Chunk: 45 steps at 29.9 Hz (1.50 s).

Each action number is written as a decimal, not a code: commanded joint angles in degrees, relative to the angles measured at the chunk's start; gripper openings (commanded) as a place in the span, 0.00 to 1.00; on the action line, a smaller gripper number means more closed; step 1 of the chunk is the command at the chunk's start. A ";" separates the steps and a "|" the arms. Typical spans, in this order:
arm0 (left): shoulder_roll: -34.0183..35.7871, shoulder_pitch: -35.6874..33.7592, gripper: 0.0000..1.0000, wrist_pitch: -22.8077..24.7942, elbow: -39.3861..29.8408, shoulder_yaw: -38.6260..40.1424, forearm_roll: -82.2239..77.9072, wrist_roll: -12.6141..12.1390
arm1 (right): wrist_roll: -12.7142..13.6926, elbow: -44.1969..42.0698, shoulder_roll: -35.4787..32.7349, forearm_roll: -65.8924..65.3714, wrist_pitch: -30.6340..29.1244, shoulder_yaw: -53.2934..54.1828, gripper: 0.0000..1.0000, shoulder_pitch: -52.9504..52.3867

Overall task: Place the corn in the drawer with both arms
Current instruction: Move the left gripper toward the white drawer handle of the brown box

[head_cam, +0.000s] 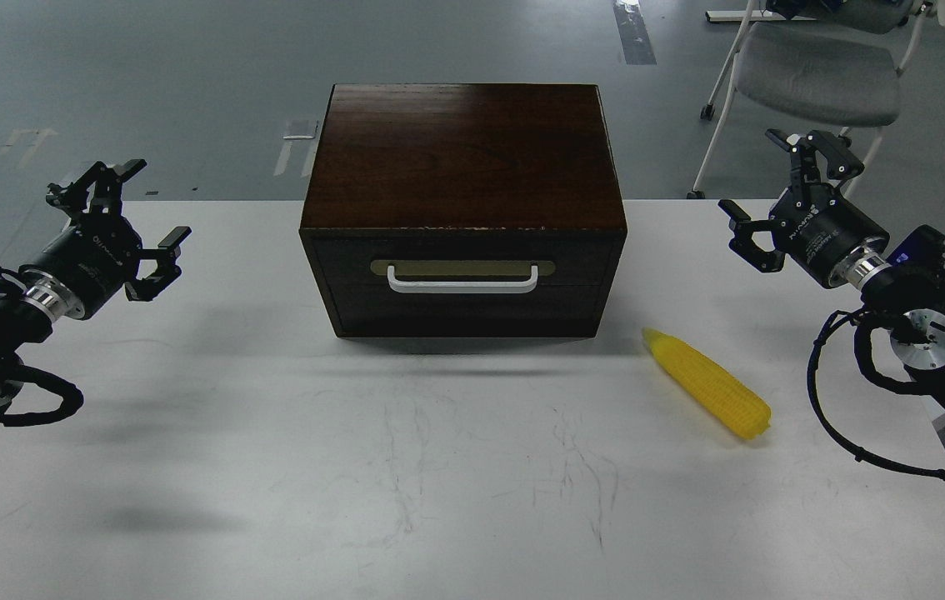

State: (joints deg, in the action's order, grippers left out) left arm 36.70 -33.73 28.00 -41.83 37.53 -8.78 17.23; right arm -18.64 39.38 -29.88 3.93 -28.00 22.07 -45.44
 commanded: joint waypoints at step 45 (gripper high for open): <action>13.41 -37.98 0.98 0.00 -44.74 -3.43 -74.08 7.30 | -1.84 -0.09 -1.49 0.02 0.00 1.84 1.00 0.71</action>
State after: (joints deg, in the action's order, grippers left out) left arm 53.39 -69.67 28.00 -83.77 35.91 -73.88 24.64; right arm -20.06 39.27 -31.44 3.96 -28.00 23.90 -44.90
